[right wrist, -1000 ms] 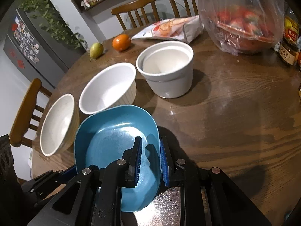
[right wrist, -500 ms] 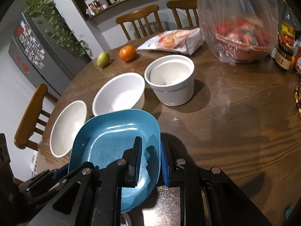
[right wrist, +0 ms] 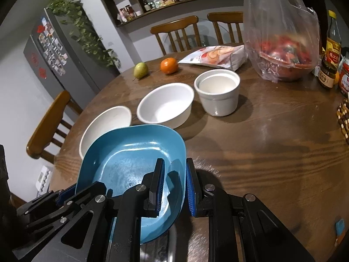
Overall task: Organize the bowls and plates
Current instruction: 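Carry the teal dish with both grippers over the stacked plates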
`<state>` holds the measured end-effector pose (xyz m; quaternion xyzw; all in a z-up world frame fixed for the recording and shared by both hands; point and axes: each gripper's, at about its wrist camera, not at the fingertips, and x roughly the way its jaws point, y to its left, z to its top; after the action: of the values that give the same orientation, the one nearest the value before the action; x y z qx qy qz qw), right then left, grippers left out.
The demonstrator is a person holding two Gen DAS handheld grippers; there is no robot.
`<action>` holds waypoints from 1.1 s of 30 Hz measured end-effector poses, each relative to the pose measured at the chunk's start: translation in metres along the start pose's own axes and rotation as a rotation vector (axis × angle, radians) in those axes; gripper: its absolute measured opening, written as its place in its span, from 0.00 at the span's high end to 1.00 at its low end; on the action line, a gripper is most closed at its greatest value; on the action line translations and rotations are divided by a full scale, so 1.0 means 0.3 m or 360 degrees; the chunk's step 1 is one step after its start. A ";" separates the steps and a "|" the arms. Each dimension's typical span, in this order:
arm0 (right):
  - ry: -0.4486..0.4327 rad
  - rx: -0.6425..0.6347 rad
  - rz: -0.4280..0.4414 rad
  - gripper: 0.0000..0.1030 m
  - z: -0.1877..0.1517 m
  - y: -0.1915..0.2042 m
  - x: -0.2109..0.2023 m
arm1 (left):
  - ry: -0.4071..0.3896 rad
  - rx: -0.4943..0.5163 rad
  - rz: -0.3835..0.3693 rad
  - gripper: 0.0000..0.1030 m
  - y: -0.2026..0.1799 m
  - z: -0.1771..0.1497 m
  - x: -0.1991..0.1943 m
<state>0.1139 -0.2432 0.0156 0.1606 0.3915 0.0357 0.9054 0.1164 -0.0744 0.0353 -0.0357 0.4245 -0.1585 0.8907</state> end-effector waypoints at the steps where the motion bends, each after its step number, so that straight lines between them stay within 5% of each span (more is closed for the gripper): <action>1: -0.0002 -0.0010 0.0001 0.79 -0.008 0.010 -0.006 | -0.0005 -0.0002 0.0002 0.80 0.005 -0.008 -0.012; 33: -0.0019 -0.0120 0.0036 0.79 -0.239 0.133 -0.114 | 0.0036 -0.0115 -0.0014 0.71 0.082 -0.223 -0.128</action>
<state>0.0411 -0.1932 0.0061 0.1310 0.3827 0.0596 0.9126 0.0488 -0.0344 0.0164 -0.0680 0.4398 -0.1475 0.8833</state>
